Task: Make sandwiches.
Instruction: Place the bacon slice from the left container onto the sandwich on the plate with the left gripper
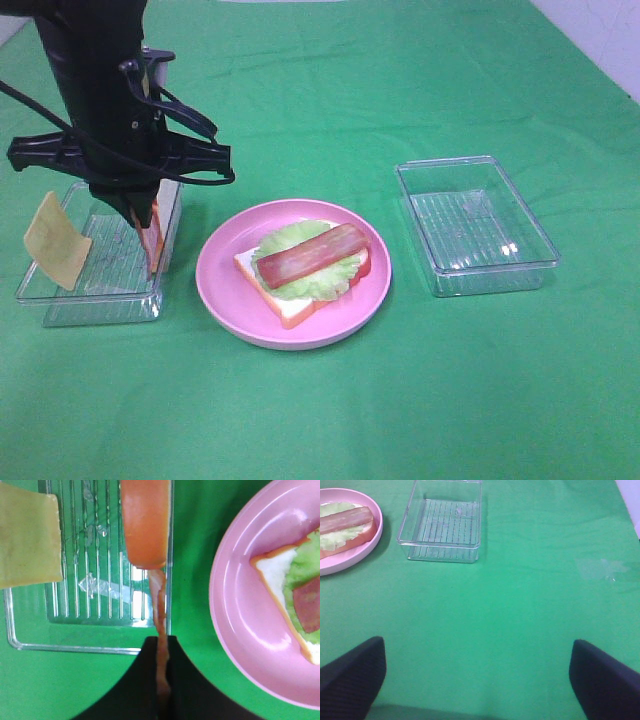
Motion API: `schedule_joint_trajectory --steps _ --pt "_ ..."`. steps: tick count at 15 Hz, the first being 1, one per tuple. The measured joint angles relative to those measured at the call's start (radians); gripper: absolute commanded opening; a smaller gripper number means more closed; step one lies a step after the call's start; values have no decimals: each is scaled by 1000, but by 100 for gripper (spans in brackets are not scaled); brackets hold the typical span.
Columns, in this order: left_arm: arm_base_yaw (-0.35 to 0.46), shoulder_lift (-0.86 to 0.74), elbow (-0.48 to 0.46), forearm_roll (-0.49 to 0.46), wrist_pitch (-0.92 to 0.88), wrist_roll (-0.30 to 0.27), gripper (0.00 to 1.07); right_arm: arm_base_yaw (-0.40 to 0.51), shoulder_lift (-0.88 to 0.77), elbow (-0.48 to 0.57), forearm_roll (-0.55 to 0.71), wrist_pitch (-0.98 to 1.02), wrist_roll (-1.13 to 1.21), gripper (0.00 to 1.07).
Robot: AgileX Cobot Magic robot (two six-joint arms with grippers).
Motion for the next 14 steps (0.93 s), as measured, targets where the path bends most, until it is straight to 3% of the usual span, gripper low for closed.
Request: schedule_joint_trajectory --steps 3,6,12,13,14 --pt "0 -52 -33 -95 34 65 0 0 0 0 0 0 0 95" --pt "0 -76 -101 -255 8 155 0 0 0 0 0 0 0 95" --pt "0 -43 -113 -602 -258 431 0 0 0 0 0 0 0 95" --pt "0 -1 -114 -725 -271 504 0 0 0 0 0 0 0 95" --pt "-1 30 -114 -790 -270 561 0 0 0 0 0 0 0 95"
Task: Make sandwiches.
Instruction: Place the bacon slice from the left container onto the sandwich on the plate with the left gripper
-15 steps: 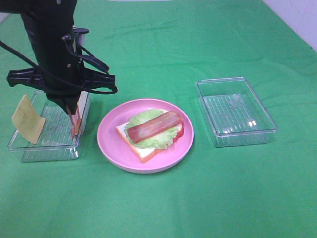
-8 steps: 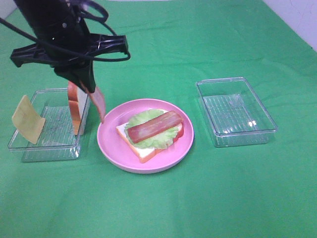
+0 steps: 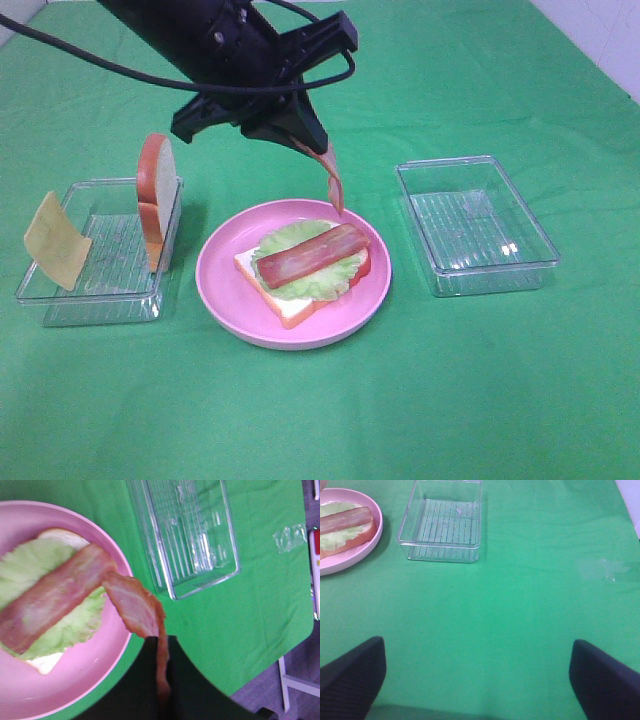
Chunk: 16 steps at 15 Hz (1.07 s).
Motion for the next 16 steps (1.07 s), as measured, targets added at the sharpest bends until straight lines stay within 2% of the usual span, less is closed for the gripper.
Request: schedule_joint_trajectory --steps 2,4,7,10,12,13,16 --pt "0 65 0 -133 3 130 0 0 0 0 0 0 0 95" --pt "0 127 0 -198 25 225 0 0 0 0 0 0 0 95" --pt "0 203 0 -217 52 282 0 0 0 0 0 0 0 95" --pt "0 236 0 -120 47 293 0 0 0 0 0 0 0 95" --pt "0 237 0 -16 36 294 0 0 0 0 0 0 0 95" --pt "0 238 -7 72 21 294 0 0 0 0 0 0 0 95" --pt "0 238 -19 146 -1 294 0 0 0 0 0 0 0 95"
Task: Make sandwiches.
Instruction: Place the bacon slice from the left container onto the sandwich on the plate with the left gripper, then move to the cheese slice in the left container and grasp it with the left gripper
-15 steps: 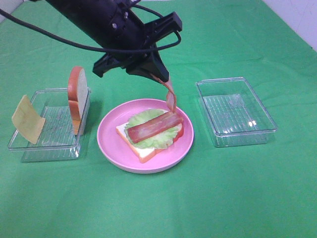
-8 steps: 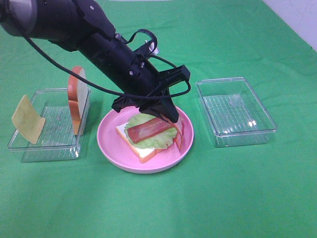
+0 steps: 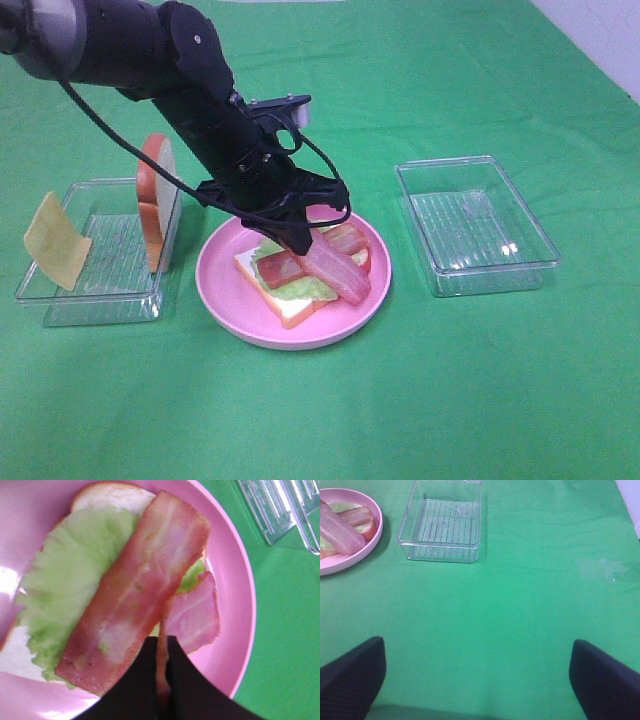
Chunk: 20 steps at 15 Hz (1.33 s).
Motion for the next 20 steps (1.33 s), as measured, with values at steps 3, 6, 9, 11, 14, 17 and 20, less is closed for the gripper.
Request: schedule_joint_trajectory --steps 3,6,9,11,14,17,20 --pt "0 0 -3 80 -29 0 0 0 0 0 0 0 0 95" --pt "0 0 -3 92 -73 0 19 0 0 0 0 0 0 95" --pt "0 0 -3 93 -101 -18 101 0 0 0 0 0 0 95" --pt "0 -1 -3 93 -102 -38 101 0 0 0 0 0 0 95" --pt "0 -19 -57 100 -68 -44 101 0 0 0 0 0 0 95" --pt "0 -46 -308 188 129 -118 101 0 0 0 0 0 0 95" --pt "0 -48 -499 355 348 -225 101 0 0 0 0 0 0 95"
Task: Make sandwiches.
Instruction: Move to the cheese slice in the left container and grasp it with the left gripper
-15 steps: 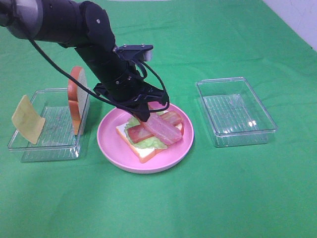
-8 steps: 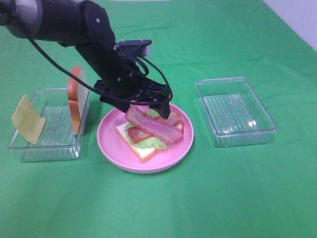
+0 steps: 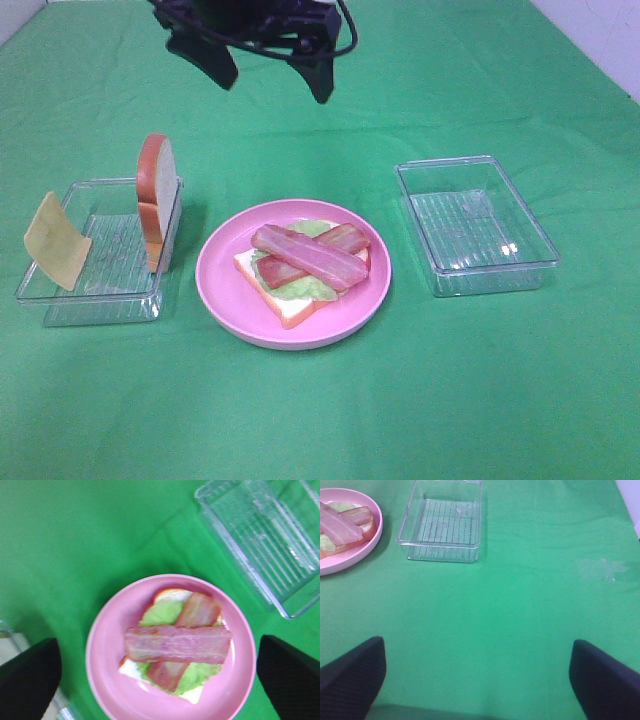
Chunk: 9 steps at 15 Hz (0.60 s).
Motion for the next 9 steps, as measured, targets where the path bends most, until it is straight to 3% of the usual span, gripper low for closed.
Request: schedule_joint_trajectory --steps 2,4,6,9 --pt "20 -6 -107 93 71 -44 101 0 0 0 0 0 0 95" --pt "74 -43 -111 96 82 -64 101 0 0 0 0 0 0 95" --pt "138 -95 -51 84 82 -64 101 0 0 0 0 0 0 95" --pt "256 -203 152 81 85 -64 101 0 0 0 0 0 0 95"
